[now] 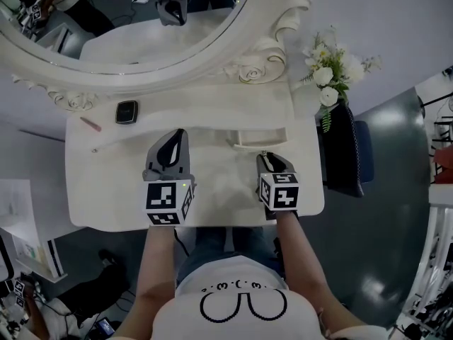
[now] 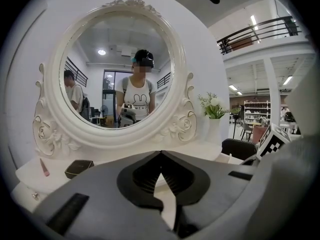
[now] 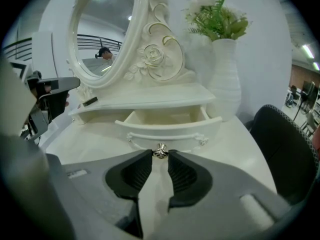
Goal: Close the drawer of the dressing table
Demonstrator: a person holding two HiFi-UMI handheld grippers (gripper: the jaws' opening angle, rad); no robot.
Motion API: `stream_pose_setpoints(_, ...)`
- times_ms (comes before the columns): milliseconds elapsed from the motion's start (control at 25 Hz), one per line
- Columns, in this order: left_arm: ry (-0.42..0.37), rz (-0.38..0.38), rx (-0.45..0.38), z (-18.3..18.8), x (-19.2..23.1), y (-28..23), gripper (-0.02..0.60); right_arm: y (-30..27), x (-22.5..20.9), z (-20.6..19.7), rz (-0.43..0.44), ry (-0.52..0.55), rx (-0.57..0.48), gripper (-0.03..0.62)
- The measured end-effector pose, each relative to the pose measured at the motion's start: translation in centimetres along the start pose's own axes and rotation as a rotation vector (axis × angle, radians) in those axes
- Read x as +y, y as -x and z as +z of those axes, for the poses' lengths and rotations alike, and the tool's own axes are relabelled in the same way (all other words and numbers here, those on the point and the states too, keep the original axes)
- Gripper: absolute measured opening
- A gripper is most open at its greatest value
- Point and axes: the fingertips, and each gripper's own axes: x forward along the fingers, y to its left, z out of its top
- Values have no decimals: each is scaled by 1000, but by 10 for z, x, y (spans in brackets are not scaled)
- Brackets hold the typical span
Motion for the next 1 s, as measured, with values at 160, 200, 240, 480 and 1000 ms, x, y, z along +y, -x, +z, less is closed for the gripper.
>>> stream_pose_setpoints(160,-3,6,-3,3,2,-1,-2,-4,-2,4,6,2,3,100)
stream_pose_setpoints(200,-3,8,-4,4,2,-1,-2,-5,-2,5,8,2,5,100)
stream_pose_setpoints(240,-4,9,-5,5,3,-1,-2,-6,-3,6,10,1,6,100)
stream_pose_setpoints(480,-8,17,-12,10,5,-5,-2,-13,-4,16,17,2,9,100)
stream_pose_setpoints(1000,-13,48,-21,19,12,-11,-2,-31,-7,36,33,8,17,100)
